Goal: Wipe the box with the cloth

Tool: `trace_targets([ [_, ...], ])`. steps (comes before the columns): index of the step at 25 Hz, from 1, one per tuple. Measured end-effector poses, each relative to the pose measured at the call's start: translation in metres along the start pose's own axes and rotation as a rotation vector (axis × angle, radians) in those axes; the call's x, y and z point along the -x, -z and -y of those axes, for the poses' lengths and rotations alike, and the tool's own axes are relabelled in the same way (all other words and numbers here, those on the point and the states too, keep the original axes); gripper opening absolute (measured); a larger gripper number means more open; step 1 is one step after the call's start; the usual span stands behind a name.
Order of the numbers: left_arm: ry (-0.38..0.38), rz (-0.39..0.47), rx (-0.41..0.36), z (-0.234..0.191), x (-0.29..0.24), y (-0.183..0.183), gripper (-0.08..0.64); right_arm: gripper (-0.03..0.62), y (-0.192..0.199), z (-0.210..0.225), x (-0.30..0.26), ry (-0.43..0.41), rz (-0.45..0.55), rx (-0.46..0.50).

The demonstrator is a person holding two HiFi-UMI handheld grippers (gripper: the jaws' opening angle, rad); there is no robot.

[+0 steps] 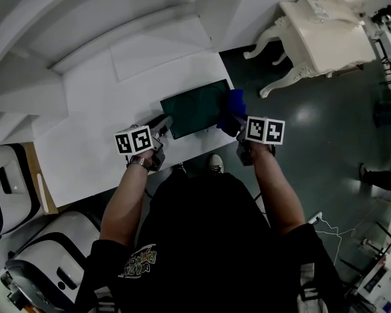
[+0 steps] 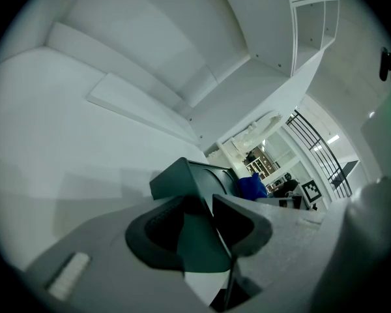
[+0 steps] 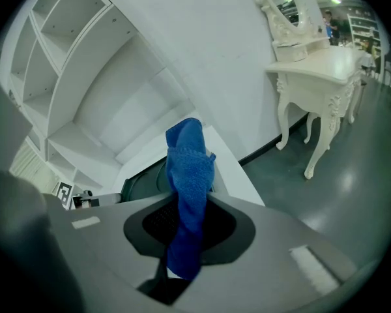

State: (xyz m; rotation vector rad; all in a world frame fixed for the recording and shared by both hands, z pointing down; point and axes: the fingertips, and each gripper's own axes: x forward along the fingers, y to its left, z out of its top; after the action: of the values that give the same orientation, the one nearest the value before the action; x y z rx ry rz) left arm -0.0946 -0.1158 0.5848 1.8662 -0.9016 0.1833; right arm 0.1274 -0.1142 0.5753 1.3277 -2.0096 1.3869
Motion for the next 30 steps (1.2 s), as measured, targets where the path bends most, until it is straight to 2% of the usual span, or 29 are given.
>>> trace_targets([
  [13, 0.0, 0.0, 0.001, 0.0, -0.001, 0.0, 0.144, 0.095, -0.005, 0.005, 0.011, 0.03, 0.015, 0.019],
  [17, 0.002, 0.003, -0.003, 0.0, -0.001, -0.001, 0.144, 0.095, -0.016, -0.023, 0.012, 0.006, 0.029, 0.138],
  [21, 0.002, 0.007, 0.001, 0.001, -0.001, 0.0, 0.144, 0.095, -0.025, -0.069, -0.003, -0.058, 0.006, 0.273],
  [26, 0.0, 0.009, -0.003, 0.002, -0.003, 0.0, 0.144, 0.095, -0.021, -0.126, -0.034, -0.154, -0.086, 0.423],
  [30, 0.001, 0.005, -0.014, 0.004, -0.003, -0.001, 0.146, 0.095, -0.013, -0.161, -0.061, -0.194, -0.164, 0.517],
])
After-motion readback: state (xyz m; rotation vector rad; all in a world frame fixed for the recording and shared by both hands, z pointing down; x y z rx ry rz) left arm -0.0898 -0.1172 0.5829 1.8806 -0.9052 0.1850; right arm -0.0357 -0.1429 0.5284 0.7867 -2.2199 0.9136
